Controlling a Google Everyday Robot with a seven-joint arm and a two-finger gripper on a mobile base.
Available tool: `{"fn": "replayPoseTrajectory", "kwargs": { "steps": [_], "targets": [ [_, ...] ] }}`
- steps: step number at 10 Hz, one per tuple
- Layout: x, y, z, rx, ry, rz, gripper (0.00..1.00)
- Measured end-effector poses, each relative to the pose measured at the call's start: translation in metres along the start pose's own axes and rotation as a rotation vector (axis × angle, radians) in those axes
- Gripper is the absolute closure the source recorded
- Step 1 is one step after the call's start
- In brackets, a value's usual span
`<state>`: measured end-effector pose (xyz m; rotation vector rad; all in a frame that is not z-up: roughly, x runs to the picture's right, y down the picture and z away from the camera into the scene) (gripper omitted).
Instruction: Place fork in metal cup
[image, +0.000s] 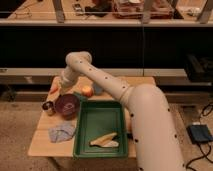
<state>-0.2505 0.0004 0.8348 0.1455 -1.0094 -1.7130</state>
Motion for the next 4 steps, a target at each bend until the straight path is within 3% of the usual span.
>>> {"fn": "replayPoseTrajectory", "kwargs": {
  "steps": [4],
  "targets": [
    [-0.0035, 0.0033, -0.0076, 0.045, 0.003, -0.009, 0.33]
  ]
}}
